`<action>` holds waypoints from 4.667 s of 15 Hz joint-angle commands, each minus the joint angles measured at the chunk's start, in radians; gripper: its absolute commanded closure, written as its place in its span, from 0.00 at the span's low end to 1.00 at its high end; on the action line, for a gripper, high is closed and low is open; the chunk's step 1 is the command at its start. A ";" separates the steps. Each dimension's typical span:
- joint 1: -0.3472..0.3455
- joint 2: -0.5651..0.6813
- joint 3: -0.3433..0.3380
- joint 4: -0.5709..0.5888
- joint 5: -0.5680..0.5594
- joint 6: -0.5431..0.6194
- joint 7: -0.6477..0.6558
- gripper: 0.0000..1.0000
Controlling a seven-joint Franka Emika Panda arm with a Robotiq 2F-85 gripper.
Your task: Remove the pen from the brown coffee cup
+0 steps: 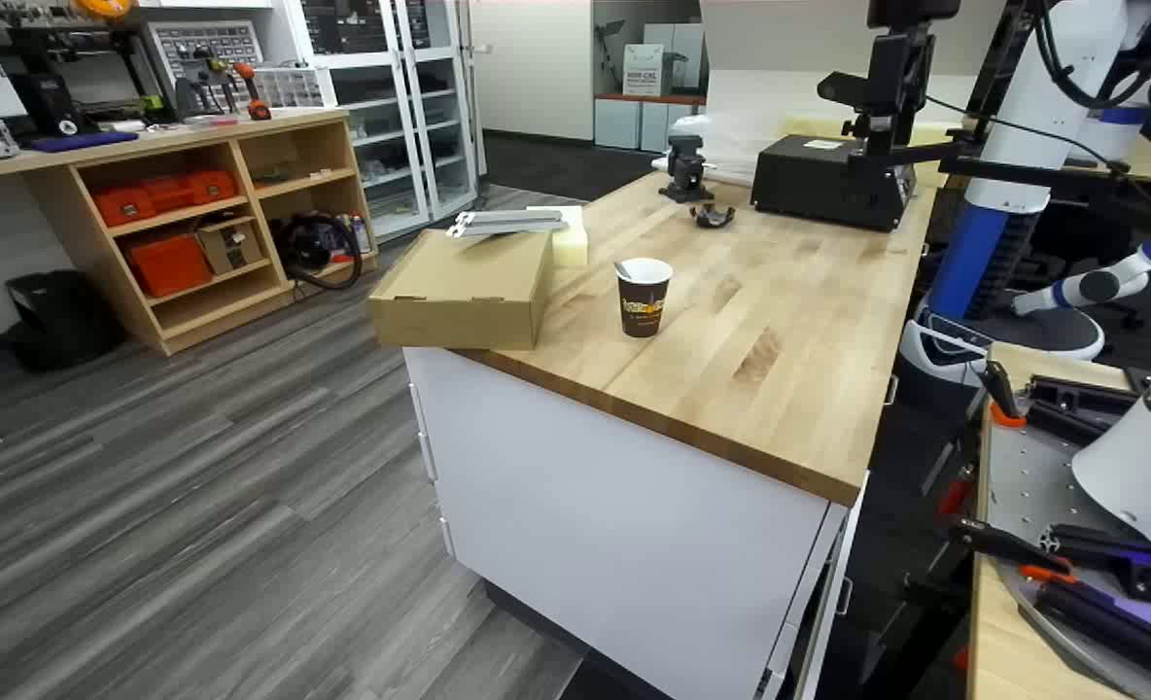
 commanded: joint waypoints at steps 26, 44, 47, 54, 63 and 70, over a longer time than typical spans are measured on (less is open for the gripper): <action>-0.003 0.171 -0.066 0.339 -0.172 -0.085 -0.300 0.00; -0.023 0.941 0.041 0.983 0.117 -0.057 -0.689 0.00; -0.017 0.980 0.063 1.009 0.093 -0.053 -0.671 0.00; -0.007 1.003 0.096 0.979 0.038 -0.002 -0.647 0.00; -0.030 1.032 0.084 0.905 0.003 0.174 -0.623 0.00; -0.071 1.097 0.102 0.897 0.024 0.247 -0.647 0.00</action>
